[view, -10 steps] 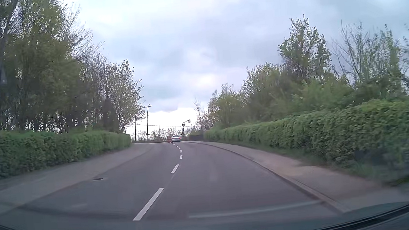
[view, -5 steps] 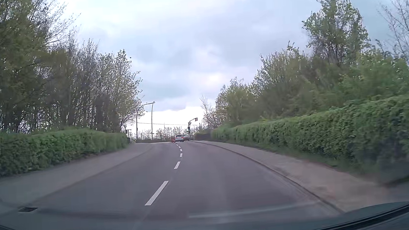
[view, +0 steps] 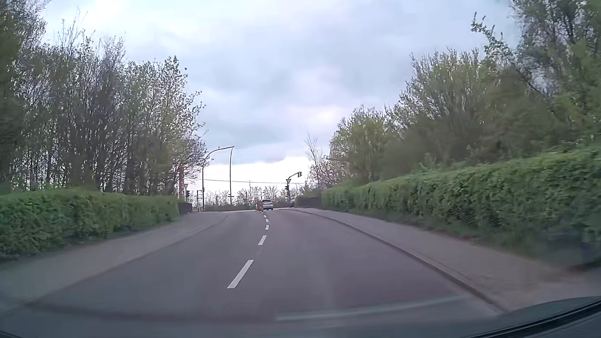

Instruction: Follow the waypoints while adhering to traffic rules and regulations

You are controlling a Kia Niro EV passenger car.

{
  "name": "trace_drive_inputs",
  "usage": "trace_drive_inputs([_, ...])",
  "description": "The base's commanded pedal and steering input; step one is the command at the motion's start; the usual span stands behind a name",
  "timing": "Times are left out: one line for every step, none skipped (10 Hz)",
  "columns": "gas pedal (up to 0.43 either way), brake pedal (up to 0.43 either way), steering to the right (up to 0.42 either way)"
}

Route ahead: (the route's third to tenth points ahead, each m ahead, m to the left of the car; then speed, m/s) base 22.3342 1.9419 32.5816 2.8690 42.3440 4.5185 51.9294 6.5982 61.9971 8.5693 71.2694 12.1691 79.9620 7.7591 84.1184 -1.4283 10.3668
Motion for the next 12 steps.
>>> trace_drive_inputs([0.110,0.000,-0.028])
trace_drive_inputs([0.098,0.000,-0.028])
trace_drive_inputs([0.098,0.000,-0.027])
trace_drive_inputs([0.098,0.000,-0.025])
trace_drive_inputs([0.087,0.000,-0.023])
trace_drive_inputs([0.079,0.000,-0.021])
trace_drive_inputs([0.079,0.000,-0.020])
trace_drive_inputs([0.067,0.000,-0.020])
trace_drive_inputs([0.067,0.000,-0.019])
trace_drive_inputs([0.067,0.000,-0.019])
trace_drive_inputs([0.059,0.000,-0.019])
trace_drive_inputs([0.059,0.000,-0.019])
